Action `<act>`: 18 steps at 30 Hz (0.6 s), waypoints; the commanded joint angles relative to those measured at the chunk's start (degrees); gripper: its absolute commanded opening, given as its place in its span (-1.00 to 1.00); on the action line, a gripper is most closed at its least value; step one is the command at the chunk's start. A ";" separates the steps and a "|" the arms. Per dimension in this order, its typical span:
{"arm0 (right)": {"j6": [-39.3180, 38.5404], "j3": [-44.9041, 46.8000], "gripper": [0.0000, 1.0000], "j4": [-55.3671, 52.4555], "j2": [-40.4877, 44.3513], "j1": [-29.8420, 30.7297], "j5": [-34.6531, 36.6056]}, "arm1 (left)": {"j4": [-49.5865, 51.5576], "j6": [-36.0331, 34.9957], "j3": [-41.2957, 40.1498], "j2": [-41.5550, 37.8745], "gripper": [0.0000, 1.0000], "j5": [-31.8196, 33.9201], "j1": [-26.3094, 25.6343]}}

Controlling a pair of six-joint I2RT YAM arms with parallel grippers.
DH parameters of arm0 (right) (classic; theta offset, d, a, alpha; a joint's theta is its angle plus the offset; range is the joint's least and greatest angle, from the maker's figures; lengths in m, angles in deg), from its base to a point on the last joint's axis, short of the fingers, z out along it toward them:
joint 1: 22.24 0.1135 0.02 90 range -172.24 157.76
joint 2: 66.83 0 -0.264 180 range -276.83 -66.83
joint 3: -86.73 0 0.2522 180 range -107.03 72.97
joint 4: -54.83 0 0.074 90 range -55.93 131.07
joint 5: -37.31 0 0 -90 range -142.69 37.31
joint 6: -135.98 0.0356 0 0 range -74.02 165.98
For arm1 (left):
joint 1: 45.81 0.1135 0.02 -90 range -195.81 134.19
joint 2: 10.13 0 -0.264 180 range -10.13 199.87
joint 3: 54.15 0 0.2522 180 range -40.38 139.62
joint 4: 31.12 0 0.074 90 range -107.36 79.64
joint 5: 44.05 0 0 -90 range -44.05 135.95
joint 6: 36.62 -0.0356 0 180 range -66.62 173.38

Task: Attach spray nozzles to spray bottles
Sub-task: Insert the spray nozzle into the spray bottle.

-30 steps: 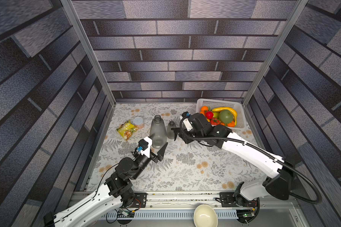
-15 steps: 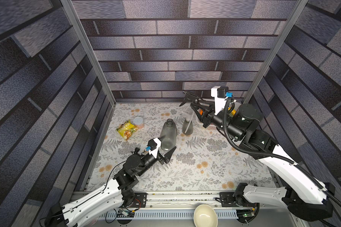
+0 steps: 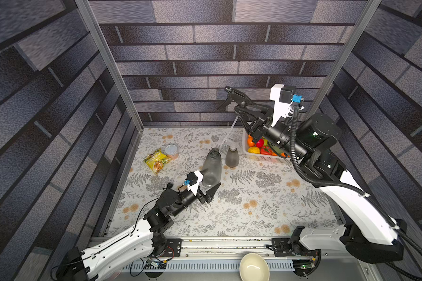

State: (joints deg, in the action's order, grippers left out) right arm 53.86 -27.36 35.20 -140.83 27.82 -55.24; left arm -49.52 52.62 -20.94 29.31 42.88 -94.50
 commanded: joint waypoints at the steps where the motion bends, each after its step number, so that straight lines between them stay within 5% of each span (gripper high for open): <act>1: 1.68 -0.47 -0.56 1.45 -1.10 -0.07 -2.06 | -1.32 1.24 0.31 -0.14 0.56 -1.07 0.32; 12: 4.89 8.58 -0.58 2.83 -0.12 0.39 -3.83 | -2.51 1.51 0.97 1.36 0.56 -1.12 1.61; 18: 10.08 21.34 -0.54 14.31 2.42 0.89 -8.61 | -6.54 2.87 1.71 4.04 0.56 -1.63 2.42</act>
State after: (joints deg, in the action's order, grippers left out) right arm 60.29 -9.77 41.54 -140.61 28.28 -61.01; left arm -51.68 53.85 -20.94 32.99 42.51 -92.44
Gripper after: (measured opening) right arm 0.314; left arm 0.821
